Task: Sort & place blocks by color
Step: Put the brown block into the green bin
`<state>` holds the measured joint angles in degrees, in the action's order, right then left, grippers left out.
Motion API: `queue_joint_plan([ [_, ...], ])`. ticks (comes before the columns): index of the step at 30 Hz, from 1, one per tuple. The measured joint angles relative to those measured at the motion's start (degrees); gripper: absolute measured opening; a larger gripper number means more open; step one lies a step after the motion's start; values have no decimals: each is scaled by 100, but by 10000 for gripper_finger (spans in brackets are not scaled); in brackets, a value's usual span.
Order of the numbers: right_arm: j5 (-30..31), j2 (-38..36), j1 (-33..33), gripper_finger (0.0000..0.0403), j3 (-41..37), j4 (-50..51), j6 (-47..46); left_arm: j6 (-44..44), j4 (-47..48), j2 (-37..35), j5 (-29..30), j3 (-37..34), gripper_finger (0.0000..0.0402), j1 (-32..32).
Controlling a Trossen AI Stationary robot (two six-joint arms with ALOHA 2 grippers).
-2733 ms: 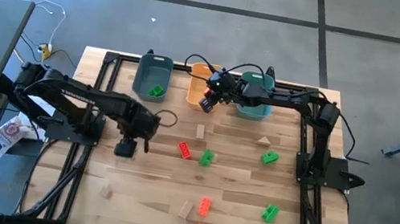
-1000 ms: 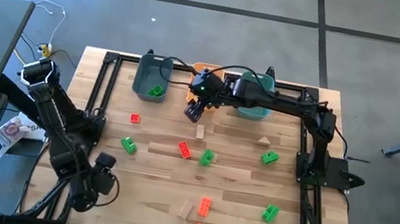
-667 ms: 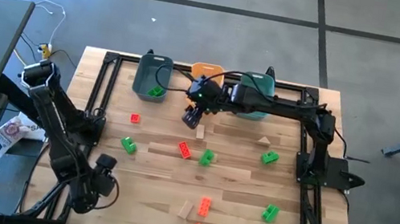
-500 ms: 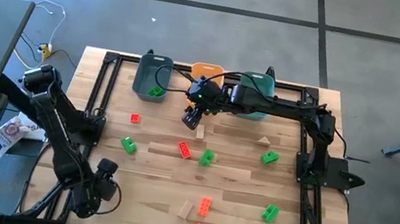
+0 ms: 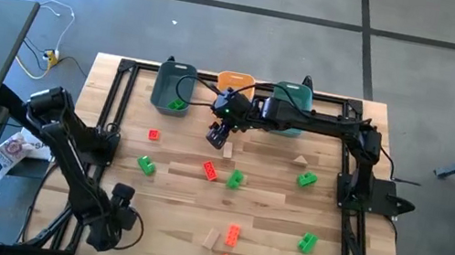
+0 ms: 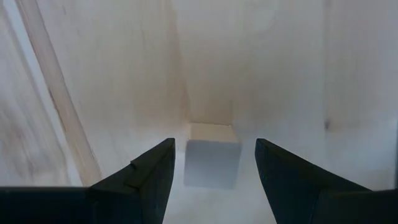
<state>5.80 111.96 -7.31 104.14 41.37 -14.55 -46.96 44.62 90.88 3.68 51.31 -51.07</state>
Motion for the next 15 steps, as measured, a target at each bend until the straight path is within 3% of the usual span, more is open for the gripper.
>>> queue_joint_plan([
  [11,-24,0,0,215,-1,10,35,-90,70,615,-197,8,208,0],
  [15,-26,0,0,215,-2,19,97,-90,33,618,-168,11,191,-2],
])
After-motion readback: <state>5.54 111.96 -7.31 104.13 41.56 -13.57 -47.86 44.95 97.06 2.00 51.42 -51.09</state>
